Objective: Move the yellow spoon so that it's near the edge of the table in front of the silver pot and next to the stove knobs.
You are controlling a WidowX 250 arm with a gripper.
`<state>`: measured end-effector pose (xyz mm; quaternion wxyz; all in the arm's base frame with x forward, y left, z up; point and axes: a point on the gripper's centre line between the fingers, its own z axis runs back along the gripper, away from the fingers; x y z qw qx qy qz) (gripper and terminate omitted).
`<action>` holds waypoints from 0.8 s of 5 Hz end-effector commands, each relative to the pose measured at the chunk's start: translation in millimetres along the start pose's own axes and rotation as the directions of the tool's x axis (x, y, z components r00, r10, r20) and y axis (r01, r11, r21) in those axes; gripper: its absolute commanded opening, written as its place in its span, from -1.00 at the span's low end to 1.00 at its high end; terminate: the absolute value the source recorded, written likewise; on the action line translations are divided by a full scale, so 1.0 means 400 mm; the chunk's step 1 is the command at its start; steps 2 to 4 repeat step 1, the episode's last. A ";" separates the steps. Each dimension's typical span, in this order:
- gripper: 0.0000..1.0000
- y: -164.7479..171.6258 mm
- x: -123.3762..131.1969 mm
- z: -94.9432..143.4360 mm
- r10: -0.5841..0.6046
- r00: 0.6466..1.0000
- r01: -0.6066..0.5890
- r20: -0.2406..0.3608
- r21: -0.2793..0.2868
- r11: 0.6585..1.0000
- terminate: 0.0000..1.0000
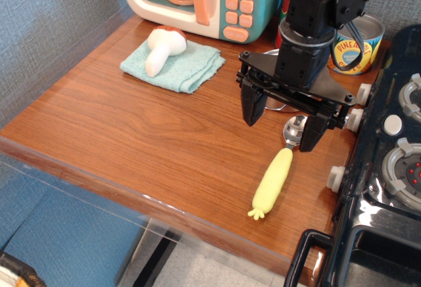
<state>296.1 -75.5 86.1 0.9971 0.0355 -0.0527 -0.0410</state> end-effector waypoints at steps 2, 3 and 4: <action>1.00 0.001 0.004 0.056 0.003 0.997 -0.002 0.071 -0.016 1.000 1.00; 1.00 0.001 0.004 0.056 0.003 0.997 -0.002 0.071 -0.016 1.000 1.00; 1.00 0.001 0.004 0.056 0.003 0.997 -0.002 0.071 -0.016 1.000 1.00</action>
